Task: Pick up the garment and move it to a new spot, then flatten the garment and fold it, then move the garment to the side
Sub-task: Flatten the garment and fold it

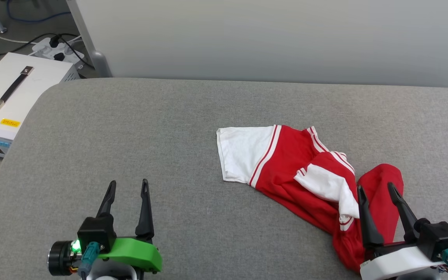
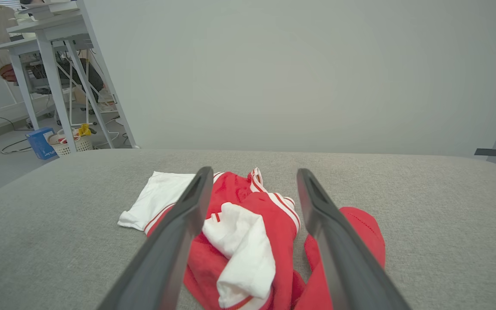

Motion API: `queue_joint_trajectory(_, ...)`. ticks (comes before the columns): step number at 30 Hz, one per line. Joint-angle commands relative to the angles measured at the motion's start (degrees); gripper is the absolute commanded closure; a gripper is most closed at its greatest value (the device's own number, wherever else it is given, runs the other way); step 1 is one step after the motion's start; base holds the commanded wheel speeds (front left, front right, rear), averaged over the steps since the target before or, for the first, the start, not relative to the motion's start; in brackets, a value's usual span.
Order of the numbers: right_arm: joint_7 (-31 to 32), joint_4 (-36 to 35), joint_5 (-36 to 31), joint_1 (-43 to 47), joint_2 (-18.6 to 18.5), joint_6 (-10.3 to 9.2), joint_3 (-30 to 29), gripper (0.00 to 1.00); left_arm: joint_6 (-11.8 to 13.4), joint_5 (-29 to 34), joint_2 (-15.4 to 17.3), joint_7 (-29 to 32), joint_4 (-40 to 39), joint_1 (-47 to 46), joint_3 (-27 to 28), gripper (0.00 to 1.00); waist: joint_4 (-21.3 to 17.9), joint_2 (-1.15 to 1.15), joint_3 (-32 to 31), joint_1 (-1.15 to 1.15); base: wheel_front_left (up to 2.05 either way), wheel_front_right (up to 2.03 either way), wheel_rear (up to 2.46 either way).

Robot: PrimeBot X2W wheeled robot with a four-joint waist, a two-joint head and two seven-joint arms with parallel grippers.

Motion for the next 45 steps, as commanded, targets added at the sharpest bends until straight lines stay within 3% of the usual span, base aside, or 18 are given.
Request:
queue_joint_trajectory(1, -0.27, 0.3, -0.11, 0.89, -0.29, -0.04, 0.07, 0.0, -0.54, 0.61, -0.54, -0.32, 0.25, 1.05, 0.5, 0.0, 0.1, 0.0, -0.11, 0.0, 0.0, 0.0, 0.0)
queue_joint_trajectory(19, -0.27, -0.41, -0.6, -1.22, -1.16, -0.04, -0.78, 0.0, -3.33, 3.72, -2.75, -0.32, 1.64, 1.3, 3.59, 0.0, 0.18, 0.0, -0.31, 0.0, 0.0, 0.0, 0.0)
queue_joint_trajectory(27, -0.27, -3.16, 0.56, -11.28, -8.77, -0.04, -0.05, 0.0, -3.78, 4.19, -3.14, -0.33, 1.76, -0.03, 3.96, 0.0, -0.08, 0.0, 0.75, 0.0, 0.0, 0.0, 0.0)
queue_joint_trajectory(31, 0.2, 1.34, 3.55, -17.53, -16.55, -0.04, 4.56, 0.0, -3.85, 4.3, -3.27, -0.33, 1.78, -0.57, 3.91, 0.0, -0.16, 0.0, 1.54, 0.0, 0.0, 0.0, 0.0)
queue_joint_trajectory(34, 5.44, 3.22, 7.34, -22.4, -21.75, -0.04, 10.29, 0.0, -3.89, 4.28, -3.33, -0.33, 1.81, -0.92, 3.94, 0.0, -0.13, 0.0, 2.24, 0.0, 0.0, 0.0, 0.0)
queue_joint_trajectory(39, 21.39, 2.27, 17.64, -27.98, -29.88, -0.04, 22.88, 0.0, -3.8, 4.12, -3.4, -0.33, 1.89, -1.48, 3.91, 0.0, 0.04, 0.0, 3.32, 0.0, 0.0, 0.0, 0.0)
queue_joint_trajectory(45, 38.64, 1.61, 30.09, -32.16, -36.63, -0.04, 33.36, 0.0, -3.52, 3.47, -3.44, -0.33, 1.92, -2.44, 3.32, 0.0, 0.46, 0.0, 5.18, 0.0, 0.0, 0.0, 0.0)
